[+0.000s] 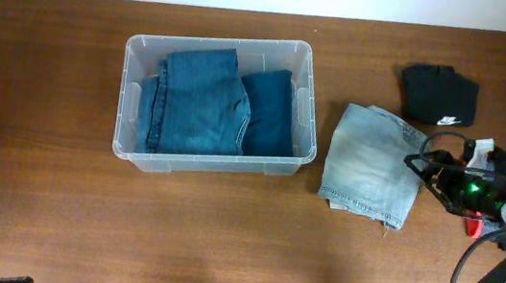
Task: Pack container
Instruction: 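Grasp the right edge of the light-wash denim with the right gripper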
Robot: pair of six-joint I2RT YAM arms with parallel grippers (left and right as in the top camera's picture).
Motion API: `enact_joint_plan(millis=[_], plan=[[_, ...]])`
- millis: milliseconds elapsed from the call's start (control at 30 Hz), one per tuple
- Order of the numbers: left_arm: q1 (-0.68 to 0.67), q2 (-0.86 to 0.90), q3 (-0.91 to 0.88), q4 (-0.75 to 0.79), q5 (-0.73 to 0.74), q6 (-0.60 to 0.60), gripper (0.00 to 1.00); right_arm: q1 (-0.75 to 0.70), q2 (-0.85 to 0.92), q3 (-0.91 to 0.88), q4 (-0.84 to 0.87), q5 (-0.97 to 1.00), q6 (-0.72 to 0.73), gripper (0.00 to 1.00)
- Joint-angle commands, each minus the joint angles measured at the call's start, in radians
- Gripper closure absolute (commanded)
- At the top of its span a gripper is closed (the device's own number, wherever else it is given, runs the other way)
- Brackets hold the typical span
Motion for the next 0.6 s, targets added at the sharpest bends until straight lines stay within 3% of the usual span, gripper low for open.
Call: enact_joint_plan(millis=[0, 567], plan=[[-0.005, -0.002, -0.003, 0.0, -0.017, 0.001, 0.01, -0.002, 0.004, 0.012, 0.003, 0.131, -0.017, 0.02], [-0.005, -0.002, -0.003, 0.0, -0.017, 0.001, 0.0, 0.011, 0.076, 0.012, 0.032, 0.048, -0.136, 0.02]])
